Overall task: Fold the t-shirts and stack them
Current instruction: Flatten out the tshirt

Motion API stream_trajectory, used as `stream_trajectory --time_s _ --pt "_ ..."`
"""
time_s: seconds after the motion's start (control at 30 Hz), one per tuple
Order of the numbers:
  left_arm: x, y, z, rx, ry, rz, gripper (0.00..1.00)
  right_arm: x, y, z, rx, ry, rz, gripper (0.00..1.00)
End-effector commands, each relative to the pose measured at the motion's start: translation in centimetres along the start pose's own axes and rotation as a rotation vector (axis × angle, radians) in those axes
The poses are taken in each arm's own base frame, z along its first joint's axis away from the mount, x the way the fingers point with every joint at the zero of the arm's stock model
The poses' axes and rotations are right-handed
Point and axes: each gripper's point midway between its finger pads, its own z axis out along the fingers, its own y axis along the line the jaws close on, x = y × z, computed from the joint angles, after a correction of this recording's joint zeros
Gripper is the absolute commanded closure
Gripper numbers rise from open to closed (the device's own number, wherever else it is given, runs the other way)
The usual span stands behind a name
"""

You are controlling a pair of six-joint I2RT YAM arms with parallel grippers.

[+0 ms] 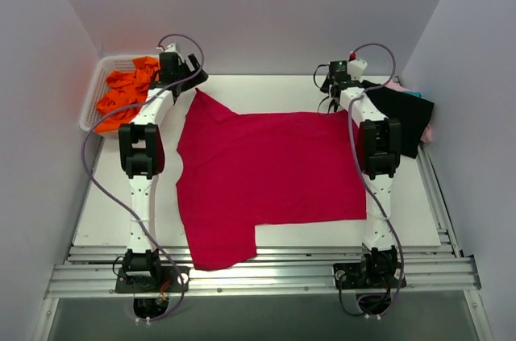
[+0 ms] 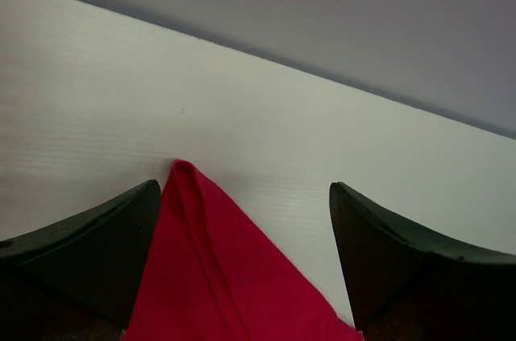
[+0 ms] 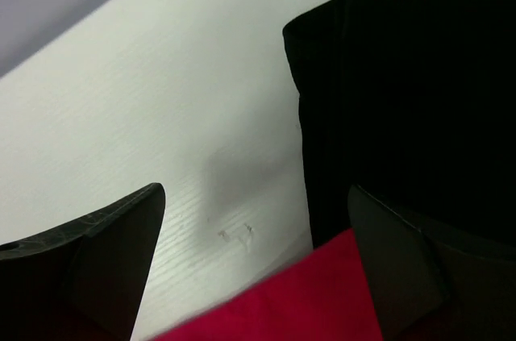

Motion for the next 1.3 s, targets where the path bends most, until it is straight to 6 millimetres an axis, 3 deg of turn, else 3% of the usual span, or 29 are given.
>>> stream_trajectory --time_s 0.0,0.03,0.07,0.1,0.13,0.17,0.2,0.27,0.3,0.37,0.4,0.47,0.53,0.57,0.6,0.67,0.77,0.83,1.07,1.27 --pt "-13.8 -9.8 -10.3 0.185 -0.334 0.058 0.06 -11.7 2.0 -11.0 -0.064 -0.263 0.101 0.08" --pt "-14.0 -10.2 -11.4 0.183 -0.342 0.067 0.06 -10.9 1.7 -11.7 -0.048 -0.262 0.077 0.08" --pt "-13.2 -9.7 -11.6 0.169 -0.348 0.085 0.06 -10.9 2.2 -13.6 -0.035 -0.295 0.066 0.08" --pt "-14.9 -11.4 -14.8 0.183 -0.399 0.096 0.06 -11.2 2.4 -15.0 -0.035 -0.322 0.065 0.07" --pt "-15.0 -11.4 -16.0 0.17 -0.417 0.1 0.06 -12.5 2.2 -17.6 -0.04 -0.362 0.067 0.07" --pt "-14.9 -11.3 -18.0 0.148 -0.441 0.108 0.06 -11.7 1.9 -18.5 -0.024 -0.366 0.055 0.05" --pt "-14.1 -11.7 -18.7 0.152 -0.434 0.116 0.06 -12.5 2.3 -21.2 -0.051 -0.397 0.071 0.04" --pt "-13.3 -11.5 -20.1 0.113 -0.449 0.137 0.06 -11.3 2.4 -22.5 -0.09 -0.383 0.059 0.04" --pt "-11.6 -10.9 -20.9 0.095 -0.426 0.148 0.06 -11.4 3.0 -24.4 -0.136 -0.388 0.061 0.04" --pt "-9.7 -10.8 -21.5 0.092 -0.418 0.148 0.05 -9.8 3.3 -25.2 -0.163 -0.367 0.039 0.04" --pt "-7.3 -9.7 -21.6 0.086 -0.381 0.143 0.04 -9.7 3.6 -26.3 -0.192 -0.366 0.041 0.04" --pt "-5.5 -9.5 -21.4 0.121 -0.364 0.102 0.0 -7.8 4.8 -27.6 -0.259 -0.326 0.035 0.04" --pt "-2.4 -8.5 -20.0 0.13 -0.285 0.082 0.09 -4.2 4.8 -28.8 -0.298 -0.281 -0.005 0.05" --pt "-0.8 -7.9 -18.7 0.126 -0.245 0.051 0.12 -3.7 5.1 -29.5 -0.329 -0.295 0.019 0.05" --pt "0.3 -7.9 -18.0 0.142 -0.21 0.035 0.12 -1.2 3.9 -29.5 -0.328 -0.268 0.007 0.05" --pt "1.8 -7.9 -16.7 0.175 -0.169 -0.031 0.13 1.5 3.8 -30.4 -0.361 -0.249 -0.005 0.05" --pt "4.9 -7.2 -14.0 0.202 -0.106 -0.124 0.15 5.1 2.3 -30.5 -0.356 -0.209 -0.029 0.05" --pt "5.7 -7.3 -13.3 0.216 -0.091 -0.159 0.14 6.6 1.1 -30.4 -0.331 -0.193 -0.049 0.05" --pt "8.6 -6.1 -11.1 0.2 -0.049 -0.296 0.12 8.8 -2.1 -29.9 -0.26 -0.191 -0.091 0.05" --pt "10.6 -5.7 -10.1 0.193 -0.016 -0.36 0.16 9.0 -2.2 -29.5 -0.243 -0.193 -0.102 0.04"
